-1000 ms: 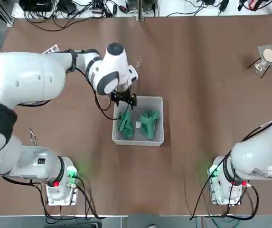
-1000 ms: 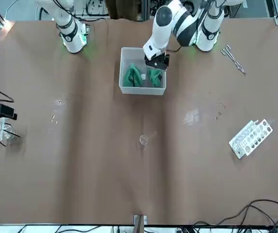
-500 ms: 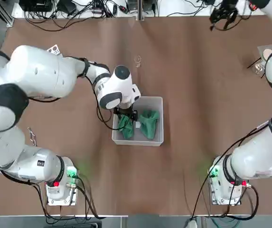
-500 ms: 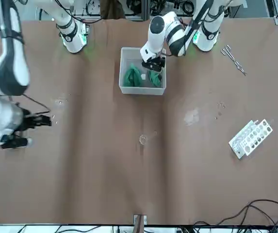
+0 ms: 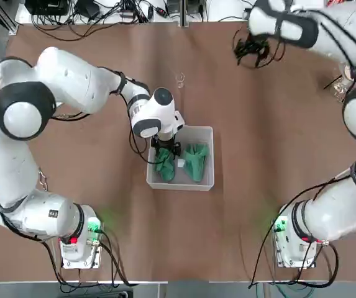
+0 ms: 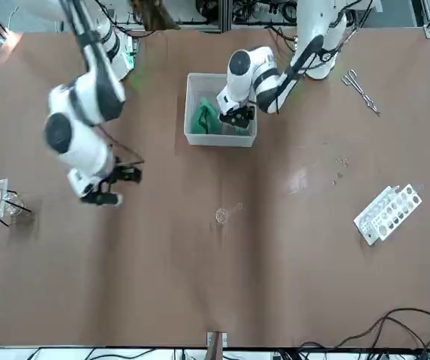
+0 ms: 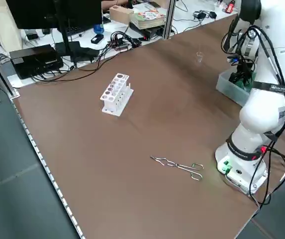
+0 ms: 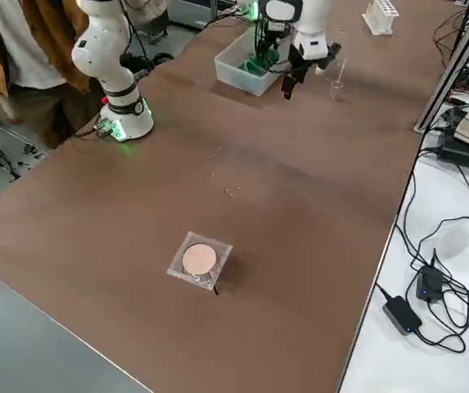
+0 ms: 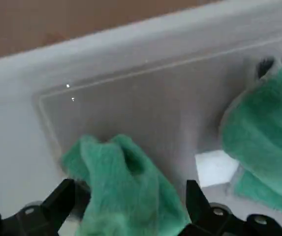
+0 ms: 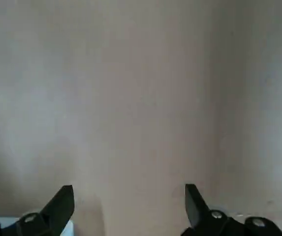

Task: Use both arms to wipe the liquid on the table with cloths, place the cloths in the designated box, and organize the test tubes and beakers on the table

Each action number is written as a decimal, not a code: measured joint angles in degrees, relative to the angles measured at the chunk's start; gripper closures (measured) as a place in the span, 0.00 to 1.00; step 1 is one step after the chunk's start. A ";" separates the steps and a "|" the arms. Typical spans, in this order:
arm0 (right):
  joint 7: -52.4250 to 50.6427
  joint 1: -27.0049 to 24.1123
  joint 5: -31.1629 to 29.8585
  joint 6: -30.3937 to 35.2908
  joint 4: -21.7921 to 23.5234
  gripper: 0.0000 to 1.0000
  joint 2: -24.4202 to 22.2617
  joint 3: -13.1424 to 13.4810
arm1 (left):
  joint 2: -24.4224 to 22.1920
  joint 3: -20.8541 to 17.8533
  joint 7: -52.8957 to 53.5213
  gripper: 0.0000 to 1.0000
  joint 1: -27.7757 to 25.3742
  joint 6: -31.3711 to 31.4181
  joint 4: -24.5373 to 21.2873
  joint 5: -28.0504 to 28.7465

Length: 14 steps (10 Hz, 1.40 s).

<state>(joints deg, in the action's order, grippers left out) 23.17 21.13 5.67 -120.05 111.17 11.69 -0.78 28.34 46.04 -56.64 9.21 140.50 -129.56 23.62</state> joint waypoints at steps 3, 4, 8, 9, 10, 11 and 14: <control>10.49 9.35 0.00 -9.00 9.94 0.00 -4.20 -0.08 | 0.79 -4.75 -1.66 0.30 6.15 -0.01 0.62 0.04; 13.80 11.39 0.01 -9.24 10.70 0.00 -4.54 -0.10 | 0.68 -4.78 -2.33 0.44 6.25 -0.08 0.66 0.04; 25.07 19.42 -0.01 -14.51 12.13 0.00 -4.45 -0.22 | -3.47 -5.06 -3.35 0.89 4.93 -1.84 2.62 0.04; 28.05 21.53 -0.01 -15.51 12.52 0.00 -3.51 -0.24 | -6.42 -5.01 -4.11 0.89 4.13 -4.18 4.08 -0.11; 30.69 23.77 -0.01 -16.01 12.65 0.00 -2.37 -0.27 | -9.14 -4.92 -4.31 0.89 2.55 -6.96 6.29 -1.14; 32.83 25.78 -0.01 -16.47 12.76 0.00 -1.09 -0.27 | -11.08 -4.94 -4.25 0.89 0.38 -10.08 9.47 -2.45; 36.63 29.29 -0.02 -18.02 12.82 0.00 0.91 -0.25 | -12.68 -4.97 -0.13 0.89 -7.62 -19.28 19.37 -6.90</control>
<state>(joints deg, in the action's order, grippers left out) 59.81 50.41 5.66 -138.07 123.99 12.61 -1.04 15.65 41.07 -56.78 1.59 121.23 -110.19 16.71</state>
